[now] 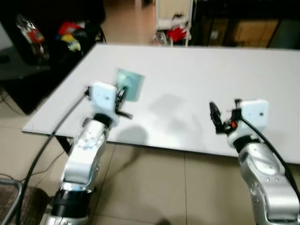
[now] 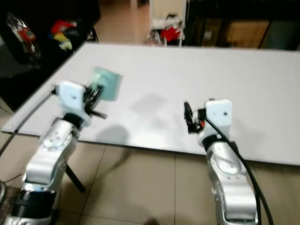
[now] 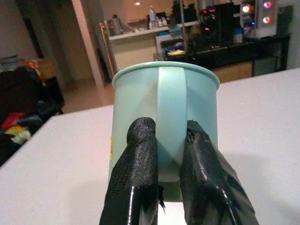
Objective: Setting the table
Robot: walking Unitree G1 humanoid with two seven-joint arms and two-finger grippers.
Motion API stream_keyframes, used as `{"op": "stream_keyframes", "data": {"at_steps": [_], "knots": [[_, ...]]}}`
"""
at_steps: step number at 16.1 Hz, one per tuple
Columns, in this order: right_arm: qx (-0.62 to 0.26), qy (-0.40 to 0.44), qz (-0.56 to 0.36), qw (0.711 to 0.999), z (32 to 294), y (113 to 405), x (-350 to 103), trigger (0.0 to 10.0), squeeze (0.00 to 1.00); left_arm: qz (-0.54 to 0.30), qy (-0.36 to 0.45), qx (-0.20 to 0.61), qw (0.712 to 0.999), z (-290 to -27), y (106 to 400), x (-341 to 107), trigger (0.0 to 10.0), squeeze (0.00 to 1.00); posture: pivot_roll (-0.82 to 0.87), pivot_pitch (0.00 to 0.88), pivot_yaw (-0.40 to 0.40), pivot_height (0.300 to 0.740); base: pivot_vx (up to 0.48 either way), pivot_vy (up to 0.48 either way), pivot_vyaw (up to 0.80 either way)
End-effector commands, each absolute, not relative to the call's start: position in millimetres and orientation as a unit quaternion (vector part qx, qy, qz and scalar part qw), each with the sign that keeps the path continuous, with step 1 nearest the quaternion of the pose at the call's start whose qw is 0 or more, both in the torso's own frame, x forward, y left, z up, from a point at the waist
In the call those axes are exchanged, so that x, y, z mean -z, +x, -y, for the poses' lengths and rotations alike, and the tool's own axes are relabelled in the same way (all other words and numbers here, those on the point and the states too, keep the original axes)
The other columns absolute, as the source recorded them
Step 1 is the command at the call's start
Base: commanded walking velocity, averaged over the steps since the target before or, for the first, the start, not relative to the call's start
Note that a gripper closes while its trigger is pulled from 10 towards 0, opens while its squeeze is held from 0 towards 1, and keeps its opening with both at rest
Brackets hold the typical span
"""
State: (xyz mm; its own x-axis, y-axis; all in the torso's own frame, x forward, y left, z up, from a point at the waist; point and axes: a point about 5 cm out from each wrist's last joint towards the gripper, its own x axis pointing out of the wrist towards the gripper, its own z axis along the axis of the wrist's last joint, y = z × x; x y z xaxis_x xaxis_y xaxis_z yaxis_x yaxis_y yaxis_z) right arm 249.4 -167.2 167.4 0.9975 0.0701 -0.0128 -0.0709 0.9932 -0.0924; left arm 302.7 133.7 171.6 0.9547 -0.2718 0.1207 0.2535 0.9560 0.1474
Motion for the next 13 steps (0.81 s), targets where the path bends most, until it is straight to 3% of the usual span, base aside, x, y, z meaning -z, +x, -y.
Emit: {"op": "stream_keyframes", "data": {"at_steps": [1,13], "knots": [[-0.062,-0.04,0.0,0.997,156,251,-169,10.0,0.0,0.076,0.076,0.106,0.989,-150,305,-176,10.0,0.0,0.02,0.0,0.047,0.74,0.326,0.0,0.0],[-0.082,-0.051,0.008,0.995,149,255,-166,10.0,0.0,0.08,0.091,0.103,0.987,-161,314,-182,10.0,0.0,0.02,0.0,0.076,0.74,0.329,0.0,0.0]]}}
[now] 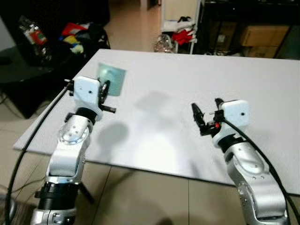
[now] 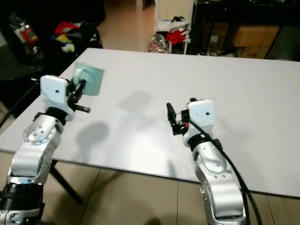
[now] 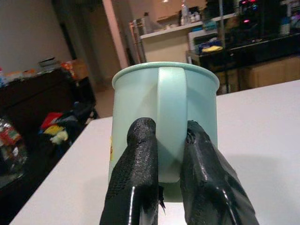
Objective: Setting the table
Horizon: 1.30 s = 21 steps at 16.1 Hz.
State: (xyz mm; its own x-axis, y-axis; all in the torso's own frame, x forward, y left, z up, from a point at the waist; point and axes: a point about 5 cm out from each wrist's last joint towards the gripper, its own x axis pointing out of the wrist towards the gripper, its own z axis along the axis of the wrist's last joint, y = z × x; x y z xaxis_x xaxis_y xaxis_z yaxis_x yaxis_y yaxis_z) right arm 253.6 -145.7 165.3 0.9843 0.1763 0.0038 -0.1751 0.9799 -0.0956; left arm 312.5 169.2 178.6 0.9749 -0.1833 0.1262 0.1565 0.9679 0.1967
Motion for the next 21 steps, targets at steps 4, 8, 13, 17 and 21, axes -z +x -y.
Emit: {"op": "stream_keyframes", "data": {"at_steps": [4,8,13,17,21], "knots": [[-0.085,-0.048,0.005,0.995,150,254,-165,10.0,0.0,0.073,0.093,0.114,0.986,-160,316,-180,10.0,0.0,0.02,0.0,0.088,0.74,0.325,0.0,0.0],[-0.114,-0.037,-0.011,0.993,155,254,-165,10.0,0.0,0.058,0.098,0.126,0.985,-155,320,-173,10.0,0.0,0.01,0.0,0.093,0.74,0.074,0.0,0.0],[-0.146,-0.044,-0.021,0.988,162,256,-168,10.0,0.0,0.057,0.096,0.162,0.98,-142,346,-167,10.0,0.0,-0.01,0.0,0.086,0.74,0.0,0.0,0.0],[-0.173,-0.078,-0.037,0.981,166,256,-165,10.0,0.0,0.013,0.036,0.142,0.989,-131,380,-163,10.0,0.0,-0.05,0.0,0.107,0.74,0.0,0.0,0.0],[-0.165,-0.103,-0.05,0.98,171,248,-163,10.0,0.0,-0.025,0.04,0.119,0.992,-119,391,-149,10.0,0.0,-0.11,0.0,0.122,0.74,0.0,0.0,0.0]]}}
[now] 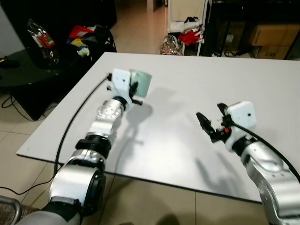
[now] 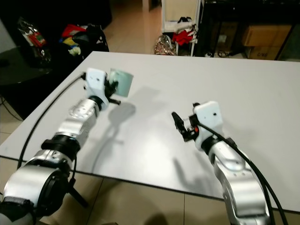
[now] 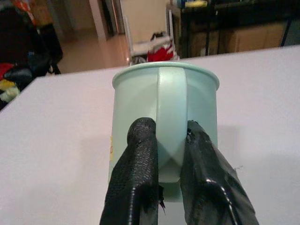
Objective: Setting the table
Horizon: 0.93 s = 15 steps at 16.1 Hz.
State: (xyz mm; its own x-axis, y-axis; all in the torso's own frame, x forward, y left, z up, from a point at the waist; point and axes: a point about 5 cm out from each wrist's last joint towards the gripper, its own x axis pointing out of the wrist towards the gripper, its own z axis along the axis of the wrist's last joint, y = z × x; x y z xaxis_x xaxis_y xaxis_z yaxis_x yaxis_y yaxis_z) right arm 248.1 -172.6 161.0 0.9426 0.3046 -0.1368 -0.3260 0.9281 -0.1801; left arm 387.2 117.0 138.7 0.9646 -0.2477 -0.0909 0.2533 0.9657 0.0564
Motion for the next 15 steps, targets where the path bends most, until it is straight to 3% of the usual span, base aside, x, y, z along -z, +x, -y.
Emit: {"op": "stream_keyframes", "data": {"at_steps": [1,2,5,7,11,15], "knots": [[-0.159,-0.095,-0.04,0.982,170,244,-168,10.0,0.0,-0.02,0.036,0.119,0.992,-118,392,-149,10.0,0.0,-0.12,0.0,0.132,0.74,0.0,0.0,0.0],[-0.147,-0.077,-0.024,0.986,167,240,-173,10.0,0.0,0.003,0.004,0.122,0.993,-117,392,-156,10.0,0.0,-0.12,0.0,0.14,0.74,0.0,0.0,0.0],[-0.101,-0.051,-0.005,0.994,166,235,-174,10.0,0.0,0.088,0.046,0.147,0.984,-118,383,-169,10.0,0.0,-0.1,0.0,0.141,0.74,0.0,0.0,0.0],[-0.057,-0.039,0.003,0.998,171,229,-173,10.0,0.0,0.156,0.035,0.15,0.976,-132,358,-183,10.0,0.0,-0.07,0.0,0.123,0.74,0.0,0.0,0.0],[-0.04,-0.024,0.003,0.999,174,224,-170,10.0,0.0,0.166,0.047,0.117,0.978,-159,326,-184,10.0,0.0,-0.05,0.0,0.1,0.74,0.292,0.0,0.0],[-0.083,-0.027,-0.003,0.996,169,235,-169,10.0,0.0,0.132,0.056,0.079,0.986,-177,295,-171,10.0,0.0,-0.01,0.0,0.058,0.74,0.356,0.0,-0.12]]}}
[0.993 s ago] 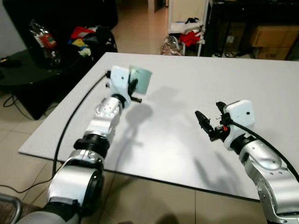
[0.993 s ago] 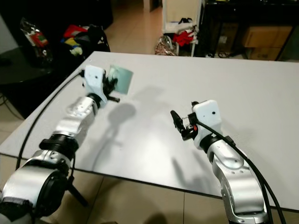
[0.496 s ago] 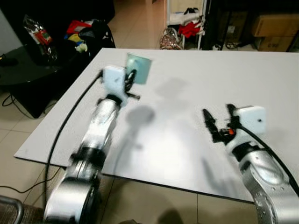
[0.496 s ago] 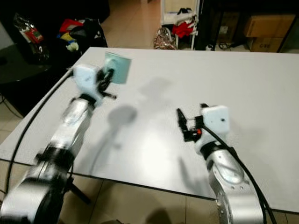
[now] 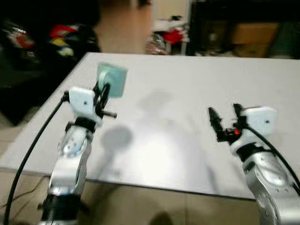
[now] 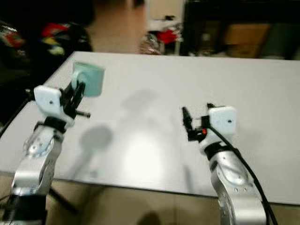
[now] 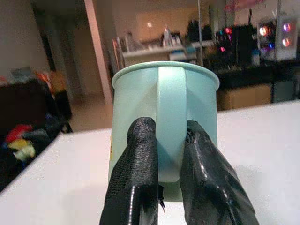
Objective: Setting the table
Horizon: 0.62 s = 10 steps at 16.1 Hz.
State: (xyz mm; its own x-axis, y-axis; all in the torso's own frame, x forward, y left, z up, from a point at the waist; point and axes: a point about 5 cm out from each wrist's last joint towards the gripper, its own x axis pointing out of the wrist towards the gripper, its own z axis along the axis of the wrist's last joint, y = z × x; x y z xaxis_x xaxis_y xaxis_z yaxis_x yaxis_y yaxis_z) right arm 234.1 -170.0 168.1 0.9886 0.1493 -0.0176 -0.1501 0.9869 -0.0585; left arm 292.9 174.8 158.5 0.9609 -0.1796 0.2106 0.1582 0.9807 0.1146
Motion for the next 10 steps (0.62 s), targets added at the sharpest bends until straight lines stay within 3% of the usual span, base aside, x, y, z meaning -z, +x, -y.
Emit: {"op": "stream_keyframes", "data": {"at_steps": [1,8,10], "knots": [[-0.09,-0.029,-0.005,0.996,166.9,236.6,-167.9,10.0,0.0,0.127,0.058,0.075,0.987,-177.8,291.9,-171.4,10.0,0.0,0.0,0.0,0.05,0.74,0.375,0.0,-0.8],[-0.13,-0.051,-0.022,0.99,164.1,238.9,-160.7,10.0,0.0,0.103,0.062,0.062,0.991,-180.7,285.1,-177.2,10.0,0.0,0.0,0.0,0.065,0.74,0.378,0.0,-0.07],[-0.136,-0.057,-0.021,0.989,166.3,238.1,-161.7,10.0,0.0,0.092,0.068,0.058,0.992,-180.7,287.3,-173.9,10.0,0.0,0.0,0.0,0.071,0.74,0.0,0.0,0.0]]}}
